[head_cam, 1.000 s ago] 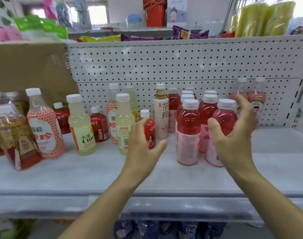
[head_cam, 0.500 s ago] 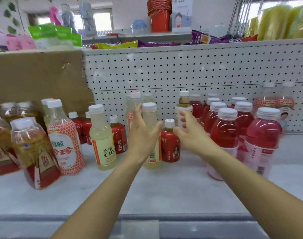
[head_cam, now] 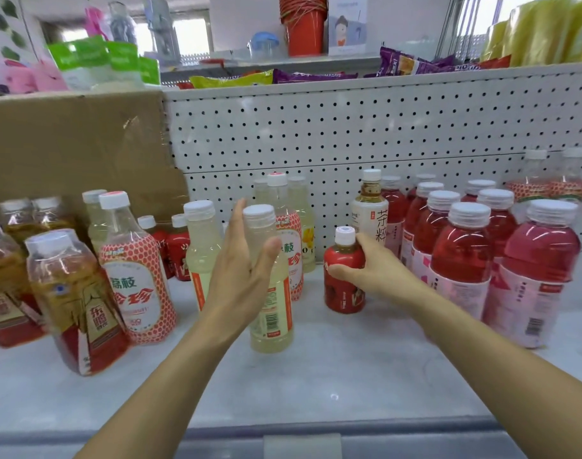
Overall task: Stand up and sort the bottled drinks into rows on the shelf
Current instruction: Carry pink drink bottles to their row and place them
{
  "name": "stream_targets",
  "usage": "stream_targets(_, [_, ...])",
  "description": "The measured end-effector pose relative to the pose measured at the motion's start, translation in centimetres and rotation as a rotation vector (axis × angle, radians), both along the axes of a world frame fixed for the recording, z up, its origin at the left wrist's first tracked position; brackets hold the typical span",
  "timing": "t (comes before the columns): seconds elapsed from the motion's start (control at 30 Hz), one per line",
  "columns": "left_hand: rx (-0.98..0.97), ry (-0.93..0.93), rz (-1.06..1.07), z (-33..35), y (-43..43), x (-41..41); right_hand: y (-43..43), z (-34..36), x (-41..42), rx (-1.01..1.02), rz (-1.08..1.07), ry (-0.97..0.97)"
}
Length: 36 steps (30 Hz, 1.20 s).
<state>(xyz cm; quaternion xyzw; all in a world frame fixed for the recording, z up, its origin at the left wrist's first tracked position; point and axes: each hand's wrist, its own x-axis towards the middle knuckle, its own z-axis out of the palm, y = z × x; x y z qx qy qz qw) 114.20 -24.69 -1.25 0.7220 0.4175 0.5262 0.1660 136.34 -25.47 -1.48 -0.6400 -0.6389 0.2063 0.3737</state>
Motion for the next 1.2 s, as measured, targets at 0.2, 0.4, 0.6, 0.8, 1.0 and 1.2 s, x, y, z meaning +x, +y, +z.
stream_targets(0.2, [-0.001,-0.064,-0.041,-0.3,-1.2,-1.2,-2.0,0.5,-0.8,-0.012,0.073,-0.045])
stream_targets(0.4, [0.054,-0.036,0.014,-0.5,-3.5,-2.3,-4.5,0.9,-2.7,-0.056,0.238,-0.071])
stream_targets(0.6, [0.074,-0.089,0.097,-0.5,-5.2,-6.0,-4.6,0.7,-6.0,-0.029,0.336,-0.002])
stream_targets(0.8, [0.107,-0.144,0.135,-0.7,-5.3,-7.2,-2.5,-0.8,-10.9,0.088,0.308,0.005])
stream_targets(1.0, [0.116,-0.169,0.108,-0.8,-5.4,-6.6,-1.3,-1.8,-12.6,0.135,0.215,0.016])
stream_targets(1.2, [0.121,-0.207,0.041,-0.7,-5.6,-5.9,-1.7,-2.0,-11.3,0.187,0.192,0.034])
